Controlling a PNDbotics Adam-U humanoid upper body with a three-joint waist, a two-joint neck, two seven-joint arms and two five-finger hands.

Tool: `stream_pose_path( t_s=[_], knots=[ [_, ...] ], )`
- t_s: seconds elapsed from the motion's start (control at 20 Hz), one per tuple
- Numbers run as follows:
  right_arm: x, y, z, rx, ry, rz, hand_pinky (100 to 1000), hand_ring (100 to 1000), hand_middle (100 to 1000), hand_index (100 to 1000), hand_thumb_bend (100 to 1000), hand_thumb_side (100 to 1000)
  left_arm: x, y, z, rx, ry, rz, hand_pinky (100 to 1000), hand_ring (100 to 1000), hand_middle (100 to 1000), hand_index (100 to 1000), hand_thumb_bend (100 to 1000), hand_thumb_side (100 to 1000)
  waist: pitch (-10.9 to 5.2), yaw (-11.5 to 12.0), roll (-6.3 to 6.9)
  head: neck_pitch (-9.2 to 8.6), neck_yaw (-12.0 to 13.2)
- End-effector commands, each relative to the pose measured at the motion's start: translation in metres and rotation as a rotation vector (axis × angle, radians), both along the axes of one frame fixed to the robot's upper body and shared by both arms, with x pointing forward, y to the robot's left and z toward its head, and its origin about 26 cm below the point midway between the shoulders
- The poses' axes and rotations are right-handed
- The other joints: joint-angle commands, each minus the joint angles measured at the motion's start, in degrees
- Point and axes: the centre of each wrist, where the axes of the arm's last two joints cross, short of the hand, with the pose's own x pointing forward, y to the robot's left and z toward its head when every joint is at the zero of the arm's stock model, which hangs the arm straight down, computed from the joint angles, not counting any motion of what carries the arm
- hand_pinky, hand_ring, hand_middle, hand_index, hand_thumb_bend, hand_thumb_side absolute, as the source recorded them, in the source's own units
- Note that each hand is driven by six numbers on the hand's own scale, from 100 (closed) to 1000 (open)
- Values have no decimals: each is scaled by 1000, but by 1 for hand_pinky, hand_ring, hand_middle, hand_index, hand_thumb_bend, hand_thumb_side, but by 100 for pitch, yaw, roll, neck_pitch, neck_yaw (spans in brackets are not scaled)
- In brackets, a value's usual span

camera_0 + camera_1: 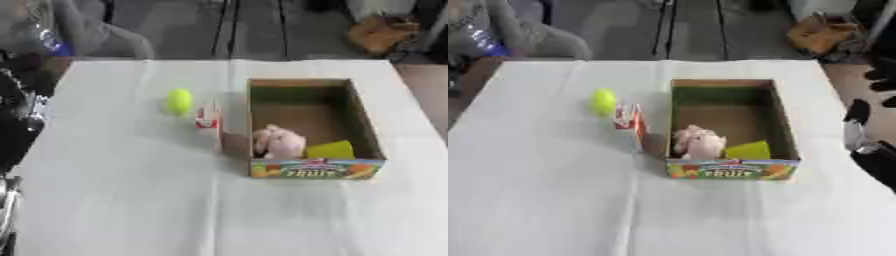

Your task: Pick up objects on the table and place them in the box.

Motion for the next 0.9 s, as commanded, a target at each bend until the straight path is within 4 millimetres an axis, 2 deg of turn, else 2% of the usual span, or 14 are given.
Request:
stream_pose_path(
  t_s=[0.05,0.65,0.9],
  knots=[
    [-3,-3,11,-20,-37,-6,616,726,739,923,100,239,-3,1,8,26,-23,3,645,744,778,844,584,758,-102,-3,2,-29,23],
    [-3,-2,10,-20,-36,-6,615,725,739,923,100,243,-2,3,10,47,-16,-3,646,746,779,845,589,744,-98,-10,5,-37,29],
    [-3,-2,10,-23,-32,-4,615,725,739,924,100,241,9,14,16,154,78,29,649,762,809,872,604,701,-119,-22,15,-27,22]
  ],
)
